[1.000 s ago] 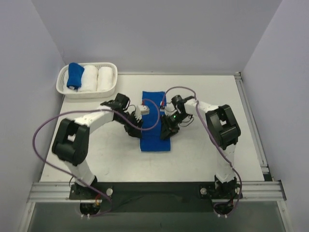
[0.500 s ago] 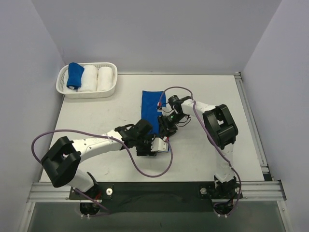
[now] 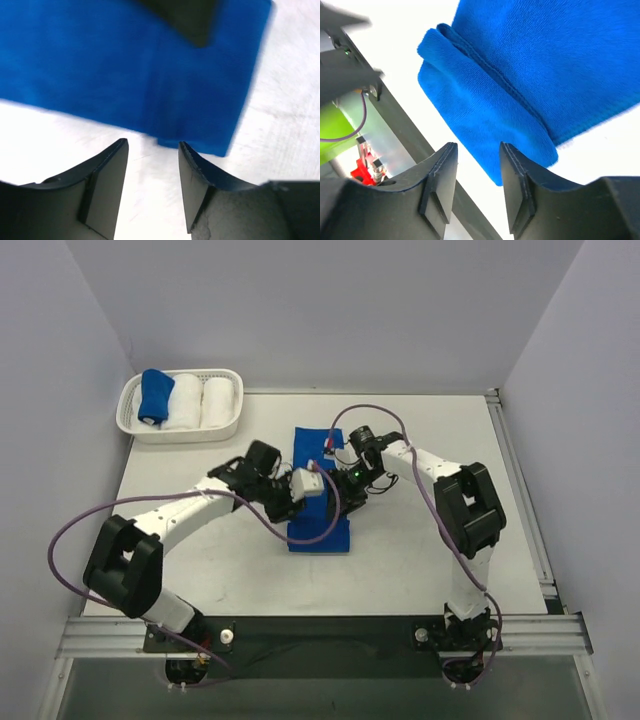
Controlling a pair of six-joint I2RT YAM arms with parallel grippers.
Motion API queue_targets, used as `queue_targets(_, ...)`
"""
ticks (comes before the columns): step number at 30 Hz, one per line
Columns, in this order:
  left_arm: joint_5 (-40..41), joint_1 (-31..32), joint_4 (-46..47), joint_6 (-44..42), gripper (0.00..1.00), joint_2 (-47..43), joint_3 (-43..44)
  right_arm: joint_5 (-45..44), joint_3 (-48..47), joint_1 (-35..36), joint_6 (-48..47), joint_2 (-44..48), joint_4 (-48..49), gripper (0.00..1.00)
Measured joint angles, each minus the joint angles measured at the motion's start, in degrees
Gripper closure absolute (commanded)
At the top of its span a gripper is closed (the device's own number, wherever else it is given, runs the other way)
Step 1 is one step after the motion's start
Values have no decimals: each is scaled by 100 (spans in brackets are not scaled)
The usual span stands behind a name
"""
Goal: Roll the towels
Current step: Roll the towel
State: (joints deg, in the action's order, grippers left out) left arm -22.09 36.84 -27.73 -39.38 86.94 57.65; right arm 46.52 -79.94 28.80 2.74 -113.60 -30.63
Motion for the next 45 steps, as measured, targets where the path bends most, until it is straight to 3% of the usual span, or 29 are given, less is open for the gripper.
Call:
queue_targets(4,-693,-892,-109,387,38,131,640,0,0,-199,-13,289,-2,49)
queue_targets(13,-1252,-811,-348,817,34,1180,883,-72,-494,-568,22,210,-98,50)
queue_targets(17,-1252,-811,-350,881,42,1421,883,-72,-693,-542,52,-31,-76,51)
queue_targets(21,-1305,-813,-358,890,68,1510,885,-76,-697,-511,72,-221,-103,51)
queue_targets(29,-1661,-903,-573,863,94,1381,887,-186,-754,-509,74,-592,-131,51)
queue_targets(37,-1847,-1272,-765,852,96,1121,885,-317,-754,-511,70,-662,-153,50)
queue_targets(45,-1867,-1333,-621,981,96,1482,868,-330,-769,-509,68,-662,-188,51)
